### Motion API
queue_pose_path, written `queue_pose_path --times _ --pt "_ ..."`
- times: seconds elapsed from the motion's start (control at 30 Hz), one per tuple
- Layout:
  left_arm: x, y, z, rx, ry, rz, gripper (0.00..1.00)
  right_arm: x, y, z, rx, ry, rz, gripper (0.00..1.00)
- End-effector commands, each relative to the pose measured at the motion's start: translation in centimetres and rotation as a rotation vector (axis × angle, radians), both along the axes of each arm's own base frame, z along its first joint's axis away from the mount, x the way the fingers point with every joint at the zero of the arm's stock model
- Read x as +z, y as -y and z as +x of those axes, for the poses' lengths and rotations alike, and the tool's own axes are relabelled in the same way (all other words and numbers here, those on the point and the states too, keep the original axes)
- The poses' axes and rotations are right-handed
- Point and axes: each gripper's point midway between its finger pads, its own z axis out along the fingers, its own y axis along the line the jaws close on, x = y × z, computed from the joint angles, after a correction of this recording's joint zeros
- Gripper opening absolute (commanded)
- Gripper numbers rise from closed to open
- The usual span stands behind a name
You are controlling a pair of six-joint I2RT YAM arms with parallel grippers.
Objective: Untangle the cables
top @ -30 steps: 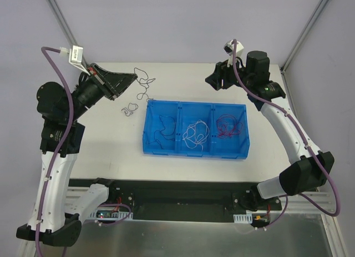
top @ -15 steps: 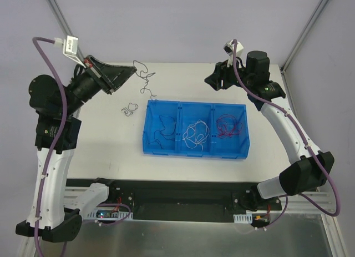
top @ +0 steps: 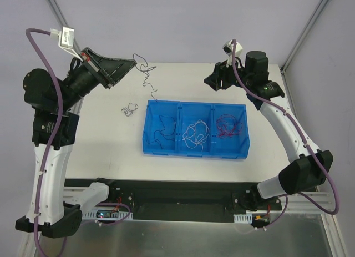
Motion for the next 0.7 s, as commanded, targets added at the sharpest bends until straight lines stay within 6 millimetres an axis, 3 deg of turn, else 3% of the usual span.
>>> queue_pose_path --times 0.0,0.13,0.33,0.53,0.67 --pt "6.2 -0.5 -2.1 0.02 0.194 -0.023 0.0 2.2 -0.6 0.2 0.03 0.037 0.048 0.54" --pt "10.8 0.3 -2.9 -0.054 0.269 -0.049 0.0 2.4 -0.7 -0.1 0.036 0.042 0.052 0.54" --pt "11.0 0.3 -1.2 -0.029 0.259 -0.072 0.0 2.4 -0.8 -0.2 0.045 0.039 0.055 0.54" --pt "7.1 0.9 1.4 -0.033 0.156 -0.067 0.0 2.3 -0.8 -0.1 0.041 0.039 0.05 0.54" --pt "2.3 1.3 2.7 -0.029 0.066 -0.065 0.0 2.3 -0.7 -0.1 0.037 0.042 0.049 0.54"
